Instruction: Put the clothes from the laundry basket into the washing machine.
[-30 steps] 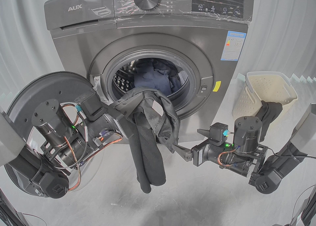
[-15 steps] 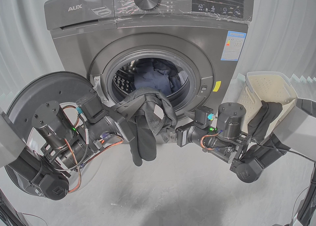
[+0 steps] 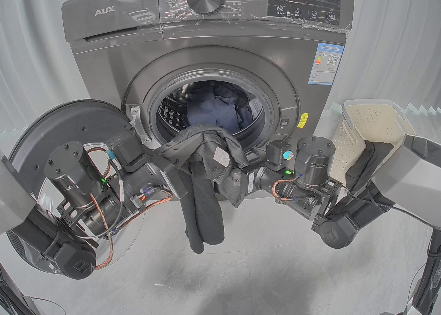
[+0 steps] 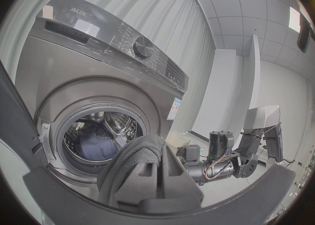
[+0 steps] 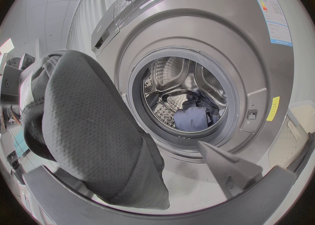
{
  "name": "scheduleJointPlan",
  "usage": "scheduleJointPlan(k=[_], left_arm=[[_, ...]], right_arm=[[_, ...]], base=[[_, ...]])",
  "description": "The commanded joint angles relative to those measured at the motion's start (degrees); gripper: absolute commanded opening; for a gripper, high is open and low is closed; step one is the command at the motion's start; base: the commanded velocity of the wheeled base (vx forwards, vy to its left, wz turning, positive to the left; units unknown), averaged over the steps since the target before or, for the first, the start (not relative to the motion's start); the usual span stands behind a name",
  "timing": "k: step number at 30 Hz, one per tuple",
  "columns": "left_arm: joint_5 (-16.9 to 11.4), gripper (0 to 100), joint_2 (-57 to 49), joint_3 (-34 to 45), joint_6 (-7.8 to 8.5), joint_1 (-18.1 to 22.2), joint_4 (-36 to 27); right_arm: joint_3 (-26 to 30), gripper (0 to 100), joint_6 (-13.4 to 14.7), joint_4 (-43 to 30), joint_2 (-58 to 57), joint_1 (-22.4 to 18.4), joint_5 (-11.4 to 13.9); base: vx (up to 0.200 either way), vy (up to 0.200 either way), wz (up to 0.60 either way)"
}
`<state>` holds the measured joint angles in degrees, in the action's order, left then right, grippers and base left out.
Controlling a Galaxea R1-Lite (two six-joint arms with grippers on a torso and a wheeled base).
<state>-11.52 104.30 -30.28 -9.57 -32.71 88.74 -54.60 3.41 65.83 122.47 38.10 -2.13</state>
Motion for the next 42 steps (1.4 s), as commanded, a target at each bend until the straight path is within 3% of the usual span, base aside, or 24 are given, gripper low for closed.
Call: scheduleJointPlan(k=[1, 8, 12, 15, 16, 26, 42], left_arm=[[0.01, 0, 0.02, -0.04, -0.01, 0.01, 0.03], [0.01, 0, 0.64, 0.13, -0.19, 0.54, 0.03], [0.09, 0, 0.64, 0.05, -3.00, 0.36, 0.03], [-0.26, 0, 0.55, 0.49, -3.53, 0.28, 0.03], [-0.26, 100, 0.64, 0.66, -3.44, 0.36, 0.03], [-0.17, 100, 1.08, 2.16, -3.70, 0.54, 0.03], [-0.26, 100, 6.62, 4.18, -2.82, 0.01, 0.03]], right_arm=[[-0.24, 0, -0.07, 0.44, -0.12, 0.05, 0.11], [2.39, 0, -0.25, 2.46, -4.87, -0.04, 0.38], [5.65, 0, -0.34, 2.37, -9.35, 0.05, 0.55], [8.37, 0, -0.43, 2.37, -11.64, 0.05, 0.64], [8.99, 0, -0.43, 2.46, -11.99, 0.22, 0.64], [12.24, 0, -1.04, 2.46, -15.42, 0.22, 1.43], [11.62, 0, -1.04, 2.46, -15.77, 0.49, 1.17]], base=[[0.000, 0.000, 0.00], [0.000, 0.000, 0.00], [0.000, 0.000, 0.00], [0.000, 0.000, 0.00], [0.000, 0.000, 0.00], [0.000, 0.000, 0.00], [0.000, 0.000, 0.00]])
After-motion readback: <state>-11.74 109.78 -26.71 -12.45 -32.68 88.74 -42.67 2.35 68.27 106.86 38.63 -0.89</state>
